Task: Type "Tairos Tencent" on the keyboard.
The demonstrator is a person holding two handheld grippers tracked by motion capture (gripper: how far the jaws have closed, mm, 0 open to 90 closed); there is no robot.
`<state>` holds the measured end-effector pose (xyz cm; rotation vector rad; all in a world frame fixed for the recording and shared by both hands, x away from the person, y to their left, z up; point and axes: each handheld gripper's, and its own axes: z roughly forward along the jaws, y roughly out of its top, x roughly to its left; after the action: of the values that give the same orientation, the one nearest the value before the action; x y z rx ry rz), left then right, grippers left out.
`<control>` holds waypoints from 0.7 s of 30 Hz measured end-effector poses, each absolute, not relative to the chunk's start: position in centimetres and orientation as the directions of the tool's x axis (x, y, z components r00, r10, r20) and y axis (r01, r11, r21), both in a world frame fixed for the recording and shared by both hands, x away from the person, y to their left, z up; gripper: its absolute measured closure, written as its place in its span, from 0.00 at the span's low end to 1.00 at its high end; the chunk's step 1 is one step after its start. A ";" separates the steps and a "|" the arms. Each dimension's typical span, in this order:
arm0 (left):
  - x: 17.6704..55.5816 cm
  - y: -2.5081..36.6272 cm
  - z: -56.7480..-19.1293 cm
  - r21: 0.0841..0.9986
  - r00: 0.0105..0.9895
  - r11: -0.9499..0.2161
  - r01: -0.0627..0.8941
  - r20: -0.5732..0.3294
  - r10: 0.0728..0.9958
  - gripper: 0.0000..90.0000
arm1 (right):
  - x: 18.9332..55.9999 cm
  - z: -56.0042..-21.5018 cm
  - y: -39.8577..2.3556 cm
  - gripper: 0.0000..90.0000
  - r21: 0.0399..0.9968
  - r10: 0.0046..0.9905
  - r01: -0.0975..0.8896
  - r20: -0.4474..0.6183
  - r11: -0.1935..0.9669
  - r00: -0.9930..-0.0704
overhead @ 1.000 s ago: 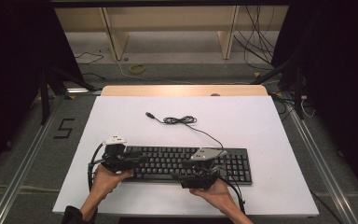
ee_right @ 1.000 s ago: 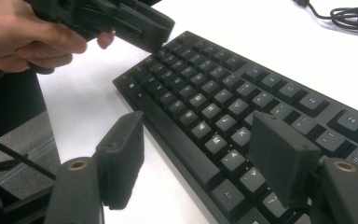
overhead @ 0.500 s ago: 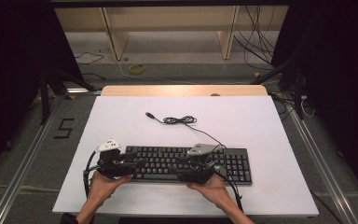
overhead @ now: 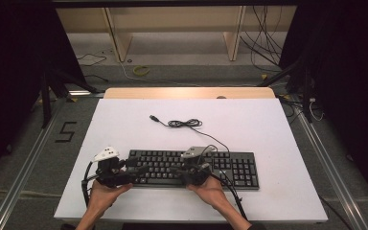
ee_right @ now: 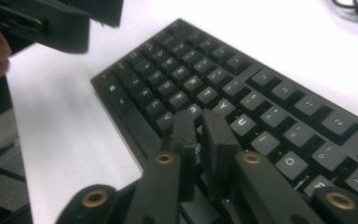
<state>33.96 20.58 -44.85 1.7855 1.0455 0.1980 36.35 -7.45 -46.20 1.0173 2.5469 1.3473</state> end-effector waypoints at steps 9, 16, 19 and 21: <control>33.6 20.9 -45.1 0.825 0.607 -0.100 0.556 -0.321 0.727 0.41 | 36.8 -47.2 -6.5 1.00 0.734 0.598 0.526 0.205 0.430 -0.775; 33.4 21.0 -45.2 0.829 0.611 -0.097 0.551 -0.321 0.723 0.40 | 36.8 -47.6 -6.1 1.00 0.722 0.599 0.529 0.199 0.446 -0.776; 33.3 21.0 -45.3 0.829 0.612 -0.097 0.551 -0.322 0.723 0.40 | 36.9 -47.8 -6.0 1.00 0.718 0.596 0.528 0.195 0.454 -0.779; 33.3 21.0 -45.3 0.830 0.613 -0.098 0.549 -0.320 0.722 0.39 | 36.9 -47.9 -6.0 1.00 0.716 0.597 0.527 0.192 0.457 -0.779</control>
<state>33.29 20.98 -45.27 1.7687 1.0374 0.2030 36.88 -5.96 -47.87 1.0083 2.6073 1.2333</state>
